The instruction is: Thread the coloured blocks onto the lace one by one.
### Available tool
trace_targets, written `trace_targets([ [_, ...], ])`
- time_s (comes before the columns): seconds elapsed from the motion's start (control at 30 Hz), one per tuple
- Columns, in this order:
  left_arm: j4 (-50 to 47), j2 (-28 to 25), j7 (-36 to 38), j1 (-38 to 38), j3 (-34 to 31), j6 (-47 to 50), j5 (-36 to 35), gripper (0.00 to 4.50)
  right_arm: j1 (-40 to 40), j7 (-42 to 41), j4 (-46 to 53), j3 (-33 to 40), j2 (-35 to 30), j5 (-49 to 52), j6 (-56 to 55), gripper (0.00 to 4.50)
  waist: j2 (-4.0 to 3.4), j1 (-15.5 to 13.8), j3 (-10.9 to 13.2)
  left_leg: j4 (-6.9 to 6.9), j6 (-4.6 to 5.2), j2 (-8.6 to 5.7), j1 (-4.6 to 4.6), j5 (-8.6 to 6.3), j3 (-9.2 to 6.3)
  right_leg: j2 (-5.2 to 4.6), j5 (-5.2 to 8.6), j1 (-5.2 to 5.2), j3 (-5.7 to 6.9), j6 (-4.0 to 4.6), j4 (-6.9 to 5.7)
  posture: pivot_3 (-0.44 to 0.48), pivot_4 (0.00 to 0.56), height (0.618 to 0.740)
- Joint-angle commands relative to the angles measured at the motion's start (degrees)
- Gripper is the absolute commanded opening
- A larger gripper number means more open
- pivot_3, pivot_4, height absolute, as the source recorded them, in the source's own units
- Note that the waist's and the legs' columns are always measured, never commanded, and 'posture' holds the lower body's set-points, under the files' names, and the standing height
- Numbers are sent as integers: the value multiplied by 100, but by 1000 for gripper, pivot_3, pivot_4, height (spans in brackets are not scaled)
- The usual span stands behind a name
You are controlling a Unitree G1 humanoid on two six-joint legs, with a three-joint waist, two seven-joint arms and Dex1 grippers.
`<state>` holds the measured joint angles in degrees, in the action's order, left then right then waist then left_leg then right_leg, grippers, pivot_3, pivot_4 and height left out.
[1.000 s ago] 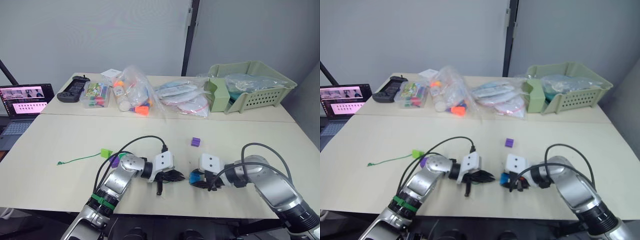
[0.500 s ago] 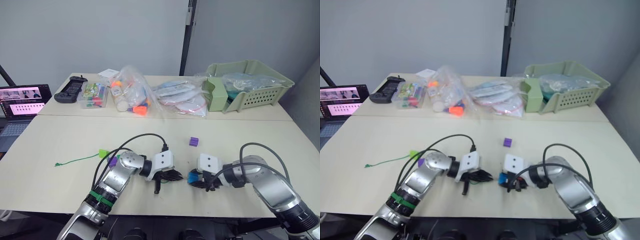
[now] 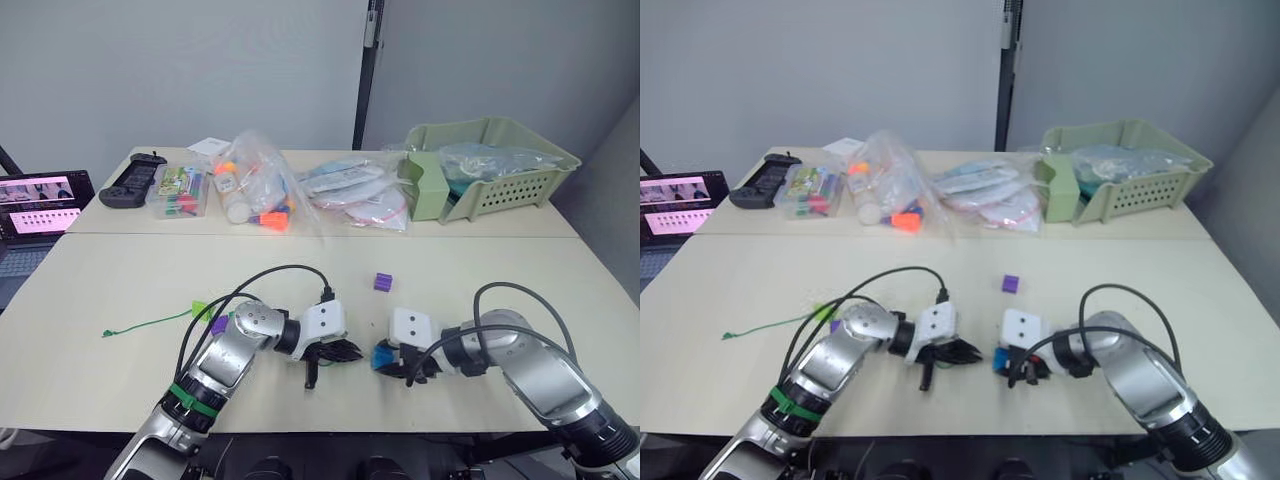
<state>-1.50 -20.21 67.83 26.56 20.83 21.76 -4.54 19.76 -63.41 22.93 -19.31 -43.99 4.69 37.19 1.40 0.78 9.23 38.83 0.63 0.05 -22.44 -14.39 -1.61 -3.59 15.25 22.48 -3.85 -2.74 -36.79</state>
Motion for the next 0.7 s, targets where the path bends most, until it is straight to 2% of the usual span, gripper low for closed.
trace_targets([
  [0.03,-336,65,23,54,-156,-350,-384,0,-39,-20,201,-185,67,88,-141,1361,0,-3,0,0,0,0,0,0,0,0,0,1,0,0,0,0,150,740],
  [0.17,-429,-44,49,108,-95,-366,-354,0,-73,-23,179,-214,-11,36,-196,1361,-1,-15,1,2,0,-1,-2,0,1,-2,0,0,-1,0,2,0,150,740],
  [0.4,-1050,-320,-32,685,531,441,142,0,203,48,286,-503,-13,-65,434,1361,-1,-7,3,3,0,-5,-6,0,1,-2,0,2,-1,0,1,0,150,740],
  [0.7,-982,-94,-330,556,521,558,5,0,355,182,339,-499,143,12,815,1361,-1,-2,3,4,0,-3,-7,0,-1,2,0,8,-1,0,-5,0,150,740],
])
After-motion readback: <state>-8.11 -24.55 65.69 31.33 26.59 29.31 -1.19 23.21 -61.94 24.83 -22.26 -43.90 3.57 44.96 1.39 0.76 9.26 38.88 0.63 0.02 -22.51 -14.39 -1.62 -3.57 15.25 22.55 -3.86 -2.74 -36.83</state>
